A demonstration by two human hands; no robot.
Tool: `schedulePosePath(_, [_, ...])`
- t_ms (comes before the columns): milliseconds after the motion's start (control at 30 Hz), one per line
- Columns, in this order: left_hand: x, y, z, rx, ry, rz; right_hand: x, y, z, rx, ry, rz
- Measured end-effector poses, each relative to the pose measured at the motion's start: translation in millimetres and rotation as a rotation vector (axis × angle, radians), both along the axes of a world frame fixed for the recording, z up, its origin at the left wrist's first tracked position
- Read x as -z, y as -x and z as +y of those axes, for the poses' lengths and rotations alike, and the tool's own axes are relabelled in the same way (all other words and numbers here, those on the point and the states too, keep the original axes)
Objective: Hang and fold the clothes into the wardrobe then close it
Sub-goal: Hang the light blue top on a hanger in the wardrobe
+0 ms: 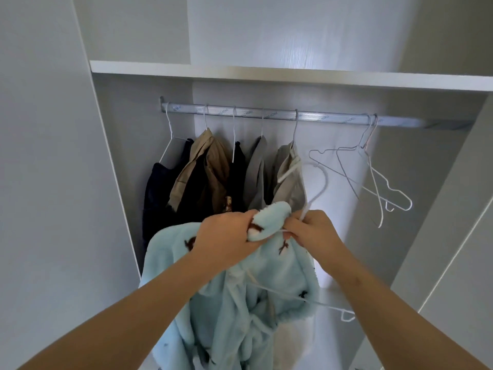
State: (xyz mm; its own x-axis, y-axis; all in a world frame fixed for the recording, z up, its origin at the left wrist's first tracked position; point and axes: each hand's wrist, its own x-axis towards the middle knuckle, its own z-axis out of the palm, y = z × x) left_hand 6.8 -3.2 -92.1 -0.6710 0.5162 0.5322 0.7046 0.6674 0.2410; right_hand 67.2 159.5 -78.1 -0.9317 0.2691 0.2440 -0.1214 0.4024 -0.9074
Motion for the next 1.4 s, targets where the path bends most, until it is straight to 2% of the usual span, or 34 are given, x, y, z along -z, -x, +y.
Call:
schedulePosePath(33, [1.3,3.0,2.3,-0.028,-0.049,-0.008,-3.1,-0.3,0.0,0.032,-0.047,0.070])
schedulePosePath(167, [-7.3,14.9,1.3,-0.149,-0.353,-0.035,-1.5,-10.1,0.5,0.229,-0.239,0.571])
schedulePosePath(200, [-11.0,16.9,-1.1,-0.172,-0.427,-0.060,3.3,-12.8,5.1,0.216,-0.224,0.588])
schedulePosePath(233, [-16.0,18.8,-3.5,-0.185,-0.501,-0.076,9.2,-13.8,10.6,0.157,-0.195,0.498])
schedulePosePath(300, [-28.9,21.3,-8.6,-0.190,-0.614,-0.086,22.3,-11.5,19.9,-0.032,-0.210,0.018])
schedulePosePath(333, [-35.9,21.2,-11.5,-0.178,-0.652,-0.094,30.0,-11.2,22.8,-0.067,-0.247,-0.212])
schedulePosePath(367, [-42.3,20.6,-14.3,-0.152,-0.686,-0.107,37.7,-9.2,25.2,-0.021,-0.270,-0.329])
schedulePosePath(467, [-57.0,16.3,-21.5,-0.059,-0.771,-0.192,54.6,-4.9,22.3,0.317,-0.174,-0.353])
schedulePosePath(500, [-60.8,15.1,-24.2,-0.045,-0.798,-0.207,56.5,-4.1,17.7,0.319,-0.056,-0.412])
schedulePosePath(600, [-66.8,13.3,-27.0,0.032,-0.898,-0.240,58.4,-0.7,1.8,0.150,0.388,-0.663])
schedulePosePath(667, [-69.0,11.6,-31.3,0.087,-0.951,-0.267,62.8,5.1,-6.4,0.044,0.578,-0.764])
schedulePosePath(767, [-71.8,11.5,-38.8,0.115,-0.966,-0.245,68.5,13.8,-16.4,-0.004,0.771,-0.713])
schedulePosePath(967, [-60.9,18.5,-61.4,0.056,-0.865,-0.185,60.2,25.4,-4.4,-0.013,1.059,-0.449])
schedulePosePath(1100, [-47.0,27.6,-85.6,-0.046,-0.785,-0.184,56.5,27.6,9.3,0.024,1.090,-0.353])
schedulePosePath(1233, [-40.3,35.7,-111.9,-0.119,-0.690,-0.164,49.2,19.6,25.3,-0.040,1.036,-0.464])
schedulePosePath(1300, [-37.8,37.3,-119.5,-0.125,-0.603,-0.179,43.4,16.7,34.9,-0.096,1.022,-0.464])
schedulePosePath(1400, [-35.2,39.8,-127.1,-0.122,-0.490,-0.188,41.3,13.9,50.7,-0.142,1.107,-0.431])
